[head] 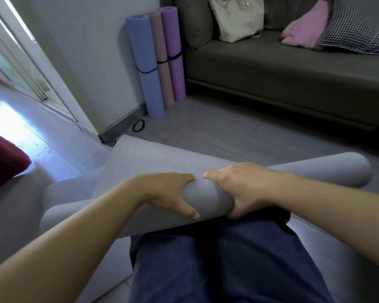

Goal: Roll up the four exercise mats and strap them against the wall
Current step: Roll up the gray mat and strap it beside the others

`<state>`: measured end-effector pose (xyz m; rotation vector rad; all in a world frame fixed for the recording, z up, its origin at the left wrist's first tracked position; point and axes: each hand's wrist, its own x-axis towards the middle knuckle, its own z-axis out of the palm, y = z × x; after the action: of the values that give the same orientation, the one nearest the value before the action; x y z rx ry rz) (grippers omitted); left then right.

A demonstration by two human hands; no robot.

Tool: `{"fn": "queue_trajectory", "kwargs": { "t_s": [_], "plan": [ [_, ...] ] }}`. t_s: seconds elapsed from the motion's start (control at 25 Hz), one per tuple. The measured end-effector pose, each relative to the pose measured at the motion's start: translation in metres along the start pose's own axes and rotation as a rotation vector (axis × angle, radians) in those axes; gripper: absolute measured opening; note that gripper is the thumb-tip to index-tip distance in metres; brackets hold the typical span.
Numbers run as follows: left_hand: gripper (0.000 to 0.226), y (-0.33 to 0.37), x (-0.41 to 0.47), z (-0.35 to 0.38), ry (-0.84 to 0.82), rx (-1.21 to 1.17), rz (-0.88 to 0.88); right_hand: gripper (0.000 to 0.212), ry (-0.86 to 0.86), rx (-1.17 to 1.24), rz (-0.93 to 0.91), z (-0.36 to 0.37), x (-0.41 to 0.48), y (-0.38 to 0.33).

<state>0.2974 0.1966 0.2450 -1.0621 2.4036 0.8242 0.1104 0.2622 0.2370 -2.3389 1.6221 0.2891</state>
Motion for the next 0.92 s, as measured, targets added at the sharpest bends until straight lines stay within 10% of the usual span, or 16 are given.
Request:
{"fn": "queue_trajectory", "kwargs": {
  "t_s": [0.4,0.76,0.92],
  "plan": [
    [0.086,0.013,-0.027,0.053,0.315,0.627,-0.004,0.067,-0.573,0.478,0.040,-0.003,0.017,0.009],
    [0.081,0.009,0.013,-0.008,-0.228,0.215,-0.093,0.110,0.079,-0.102,0.126,0.035,-0.025,-0.024],
    [0.086,0.017,0.011,0.001,-0.042,0.451,-0.076,0.089,0.149,-0.011,0.147,0.037,-0.010,-0.012]
  ]
}}
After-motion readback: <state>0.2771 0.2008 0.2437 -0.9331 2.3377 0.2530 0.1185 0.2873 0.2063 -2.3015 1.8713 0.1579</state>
